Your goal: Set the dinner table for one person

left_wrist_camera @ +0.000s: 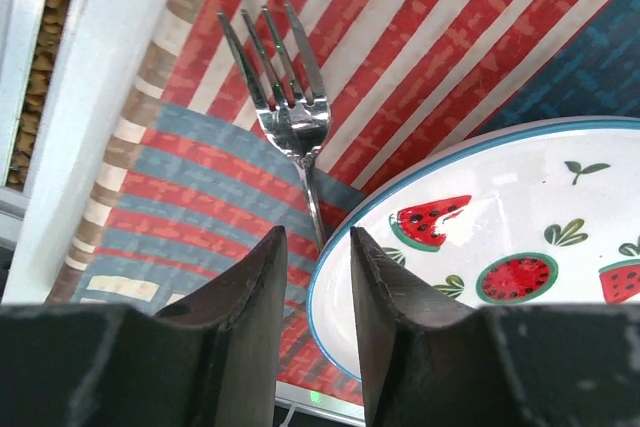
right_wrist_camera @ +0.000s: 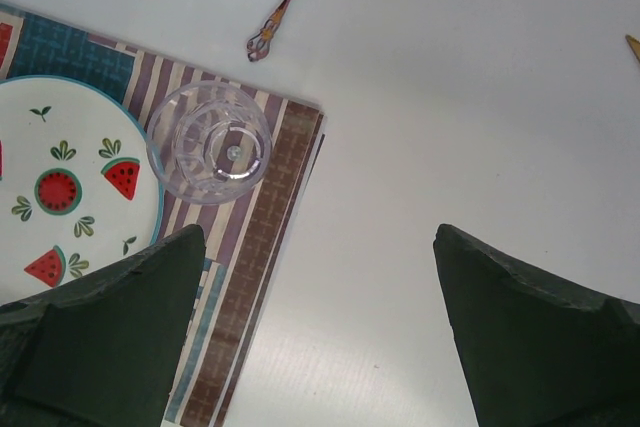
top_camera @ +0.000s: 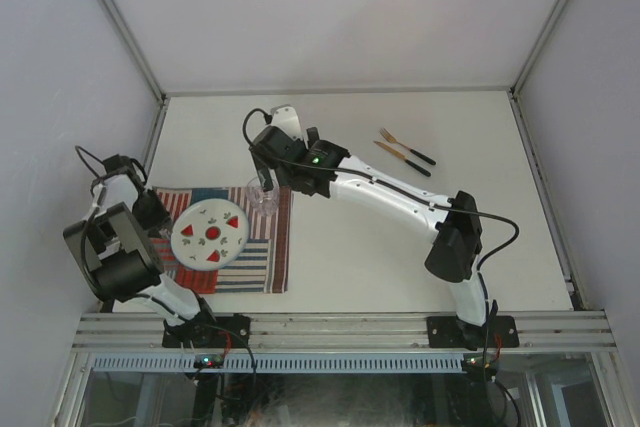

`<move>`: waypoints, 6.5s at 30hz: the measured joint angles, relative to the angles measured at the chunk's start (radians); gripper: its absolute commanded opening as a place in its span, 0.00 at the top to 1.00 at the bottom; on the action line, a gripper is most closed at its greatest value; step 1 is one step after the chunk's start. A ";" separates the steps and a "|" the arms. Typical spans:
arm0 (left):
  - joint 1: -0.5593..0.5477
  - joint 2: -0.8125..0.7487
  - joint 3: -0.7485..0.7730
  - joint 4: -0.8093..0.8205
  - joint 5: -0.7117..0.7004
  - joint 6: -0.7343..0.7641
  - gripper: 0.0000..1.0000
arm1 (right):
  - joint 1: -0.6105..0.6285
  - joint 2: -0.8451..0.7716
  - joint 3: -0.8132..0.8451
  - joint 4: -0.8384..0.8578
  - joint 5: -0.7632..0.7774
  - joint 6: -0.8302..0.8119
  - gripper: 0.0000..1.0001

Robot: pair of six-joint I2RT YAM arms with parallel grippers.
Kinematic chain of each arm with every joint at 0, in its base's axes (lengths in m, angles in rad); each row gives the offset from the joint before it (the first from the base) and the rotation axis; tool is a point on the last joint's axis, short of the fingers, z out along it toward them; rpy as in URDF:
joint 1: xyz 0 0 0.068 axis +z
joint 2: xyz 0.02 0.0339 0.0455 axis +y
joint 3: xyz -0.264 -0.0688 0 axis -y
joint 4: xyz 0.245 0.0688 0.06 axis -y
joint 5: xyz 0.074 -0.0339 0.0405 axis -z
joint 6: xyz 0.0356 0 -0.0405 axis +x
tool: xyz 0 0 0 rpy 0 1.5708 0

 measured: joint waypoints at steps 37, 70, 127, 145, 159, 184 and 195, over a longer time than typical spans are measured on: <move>0.037 0.105 0.009 0.060 -0.024 -0.050 0.72 | -0.026 0.073 0.056 0.003 -0.063 -0.026 0.04; 0.003 0.162 0.077 -0.001 -0.100 0.502 1.00 | 0.014 0.043 -0.032 0.030 0.030 0.026 0.05; 0.036 0.123 0.137 -0.058 0.004 0.637 0.27 | 0.037 -0.042 -0.163 0.068 0.190 0.141 0.00; 0.028 -0.194 0.092 -0.130 0.119 0.603 0.40 | -0.275 0.098 0.142 0.045 0.002 -0.061 0.00; 0.013 -0.249 0.090 -0.211 0.138 0.489 0.43 | -0.674 0.260 0.184 -0.017 -0.006 -0.343 0.00; 0.003 -0.440 0.043 -0.196 0.101 0.463 0.41 | -0.890 0.161 -0.126 -0.027 -0.449 -0.647 0.22; 0.003 -0.440 0.043 -0.205 0.074 0.431 0.42 | -0.893 0.219 -0.183 -0.013 -0.559 -0.650 0.23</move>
